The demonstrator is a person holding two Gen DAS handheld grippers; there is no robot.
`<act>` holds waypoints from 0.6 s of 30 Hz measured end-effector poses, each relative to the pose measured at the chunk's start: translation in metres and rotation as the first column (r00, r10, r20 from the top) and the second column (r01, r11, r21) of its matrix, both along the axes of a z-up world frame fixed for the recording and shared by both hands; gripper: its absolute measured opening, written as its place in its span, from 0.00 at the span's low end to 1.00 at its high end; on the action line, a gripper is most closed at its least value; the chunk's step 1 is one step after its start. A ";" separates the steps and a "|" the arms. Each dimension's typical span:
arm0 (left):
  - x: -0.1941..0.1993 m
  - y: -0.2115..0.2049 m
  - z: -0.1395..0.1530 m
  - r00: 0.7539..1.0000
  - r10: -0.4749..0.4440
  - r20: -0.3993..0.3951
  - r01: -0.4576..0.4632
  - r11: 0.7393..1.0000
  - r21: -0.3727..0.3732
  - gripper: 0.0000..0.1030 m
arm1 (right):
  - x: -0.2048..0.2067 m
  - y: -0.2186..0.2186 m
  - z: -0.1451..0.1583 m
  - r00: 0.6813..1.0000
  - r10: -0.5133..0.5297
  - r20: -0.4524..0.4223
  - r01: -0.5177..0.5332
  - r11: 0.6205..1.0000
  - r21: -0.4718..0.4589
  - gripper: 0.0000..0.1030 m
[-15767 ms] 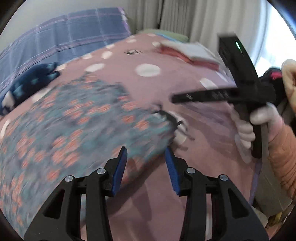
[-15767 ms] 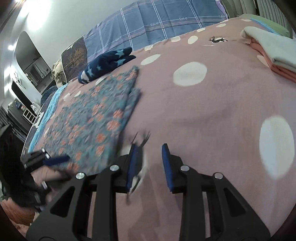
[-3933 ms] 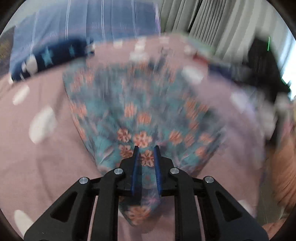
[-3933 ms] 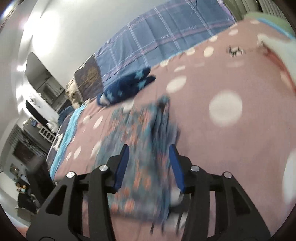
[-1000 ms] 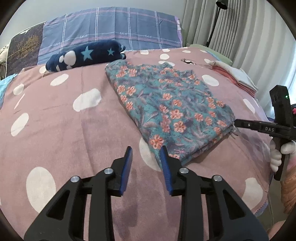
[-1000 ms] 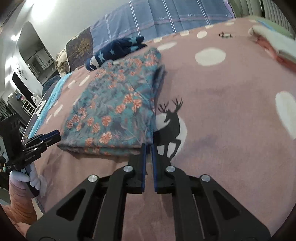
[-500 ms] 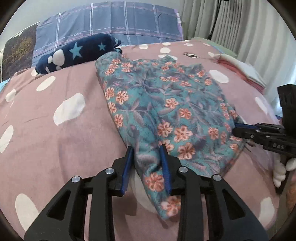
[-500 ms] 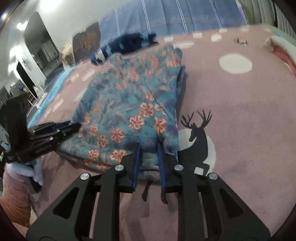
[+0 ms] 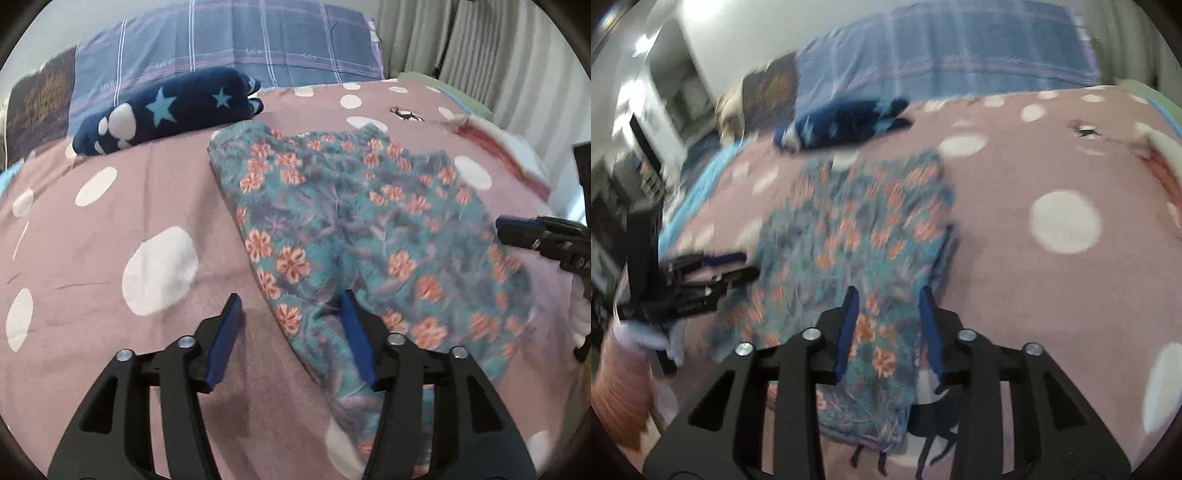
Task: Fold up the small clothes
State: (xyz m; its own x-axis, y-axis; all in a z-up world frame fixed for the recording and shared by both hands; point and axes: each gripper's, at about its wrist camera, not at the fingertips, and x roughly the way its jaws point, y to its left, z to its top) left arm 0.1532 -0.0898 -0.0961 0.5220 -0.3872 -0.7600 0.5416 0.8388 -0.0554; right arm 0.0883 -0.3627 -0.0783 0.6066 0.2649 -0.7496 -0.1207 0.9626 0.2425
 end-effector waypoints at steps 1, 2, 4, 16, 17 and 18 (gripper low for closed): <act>-0.001 0.002 -0.002 1.000 -0.004 0.009 0.004 1.000 -0.014 0.57 | 0.005 0.005 -0.018 0.998 0.007 -0.066 -0.009 0.999 -0.031 0.34; 0.000 0.004 -0.003 1.000 -0.004 0.000 0.004 1.000 -0.026 0.57 | 0.005 0.007 -0.028 0.997 0.004 -0.079 -0.006 0.999 -0.032 0.34; 0.005 0.008 -0.001 0.999 -0.006 -0.031 0.004 0.999 -0.052 0.57 | 0.004 0.003 -0.026 0.999 0.013 -0.042 -0.013 1.000 -0.008 0.34; 0.030 -0.004 0.003 0.994 -0.067 -0.083 0.063 0.996 -0.058 0.65 | 0.033 -0.056 -0.023 0.992 -0.047 -0.114 0.072 0.971 0.226 0.56; 0.032 -0.005 0.002 0.993 -0.073 -0.090 0.068 0.996 -0.060 0.65 | 0.036 -0.055 -0.023 0.994 -0.033 -0.108 0.058 0.970 0.238 0.57; 0.033 -0.007 -0.001 0.992 -0.077 -0.100 0.071 0.995 -0.066 0.66 | 0.036 -0.055 -0.023 0.994 -0.021 -0.107 0.047 0.967 0.250 0.57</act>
State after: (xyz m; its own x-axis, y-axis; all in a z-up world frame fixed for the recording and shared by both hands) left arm 0.1865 -0.0963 -0.0970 0.4112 -0.4698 -0.7812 0.5909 0.7899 -0.1640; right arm 0.1243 -0.4173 -0.1011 0.5416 0.4333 -0.7203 -0.0505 0.8721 0.4867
